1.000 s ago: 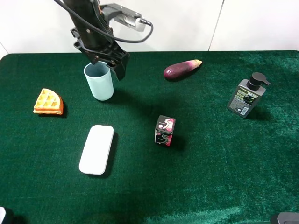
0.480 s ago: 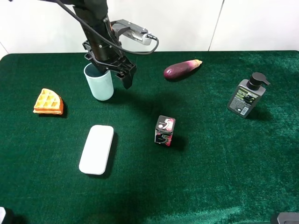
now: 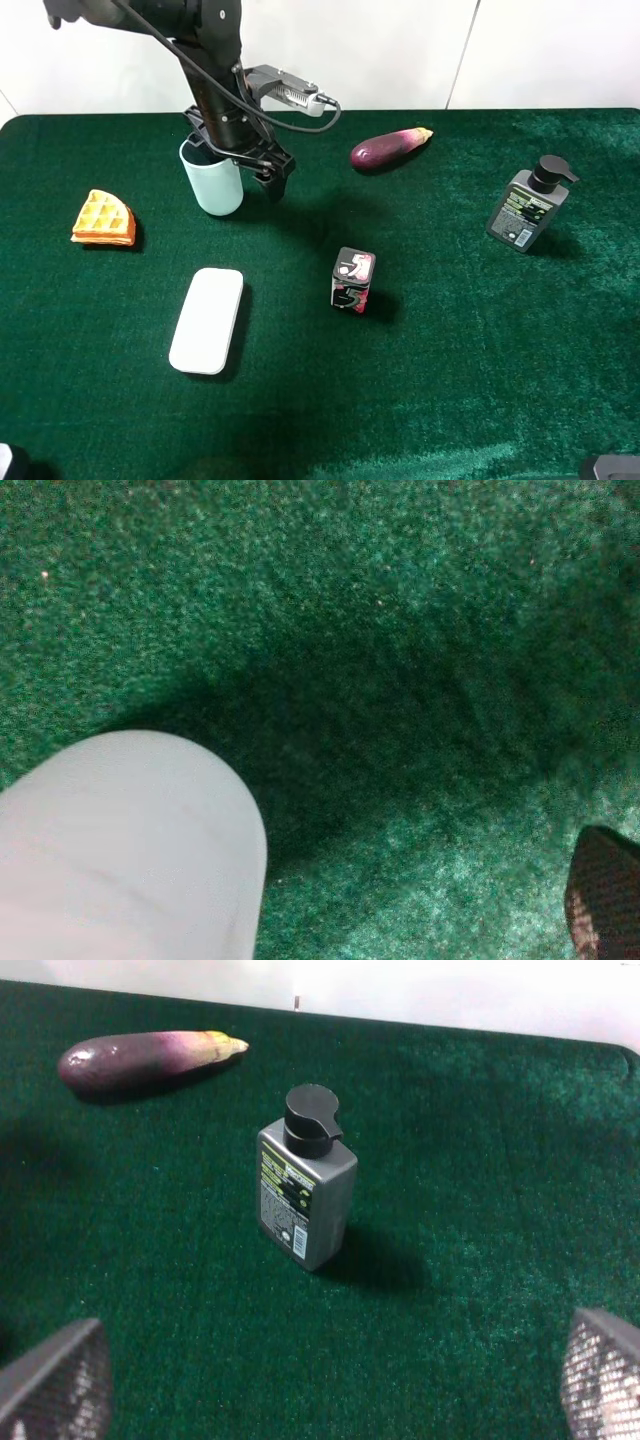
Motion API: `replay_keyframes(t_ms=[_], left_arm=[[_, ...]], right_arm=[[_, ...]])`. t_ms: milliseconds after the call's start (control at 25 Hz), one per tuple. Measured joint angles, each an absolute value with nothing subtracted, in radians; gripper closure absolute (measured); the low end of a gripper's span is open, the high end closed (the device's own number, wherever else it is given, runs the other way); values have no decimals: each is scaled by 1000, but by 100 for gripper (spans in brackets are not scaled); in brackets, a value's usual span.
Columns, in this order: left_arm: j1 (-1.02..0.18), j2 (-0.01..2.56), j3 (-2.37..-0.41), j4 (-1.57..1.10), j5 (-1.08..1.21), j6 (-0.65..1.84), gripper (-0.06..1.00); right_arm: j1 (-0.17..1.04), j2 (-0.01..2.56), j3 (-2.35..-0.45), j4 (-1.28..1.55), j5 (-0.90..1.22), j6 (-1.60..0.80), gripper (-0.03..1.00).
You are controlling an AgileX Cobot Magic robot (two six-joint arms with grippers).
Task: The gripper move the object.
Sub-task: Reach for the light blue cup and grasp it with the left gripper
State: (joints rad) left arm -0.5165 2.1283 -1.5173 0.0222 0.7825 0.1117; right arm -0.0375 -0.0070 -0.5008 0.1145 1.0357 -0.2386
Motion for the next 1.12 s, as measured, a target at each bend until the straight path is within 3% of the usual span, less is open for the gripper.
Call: replay_keyframes(t_ms=[240, 440, 560, 920, 1120], left_arm=[[-516, 2149, -1517, 22, 797, 108, 8], [-516, 2156, -1517, 22, 807, 108, 17], [-516, 2156, -1517, 22, 807, 108, 28], [-516, 2155, -1518, 40, 801, 105, 83], [-516, 2155, -1522, 44, 802, 105, 86]], right_arm=[[-37, -7, -501, 114, 1036, -239, 29], [-37, -7, -501, 114, 1036, -239, 29], [-37, -7, -501, 114, 1036, -239, 29], [-37, -7, -501, 114, 1036, -239, 29], [-37, -7, -501, 114, 1036, -239, 29]])
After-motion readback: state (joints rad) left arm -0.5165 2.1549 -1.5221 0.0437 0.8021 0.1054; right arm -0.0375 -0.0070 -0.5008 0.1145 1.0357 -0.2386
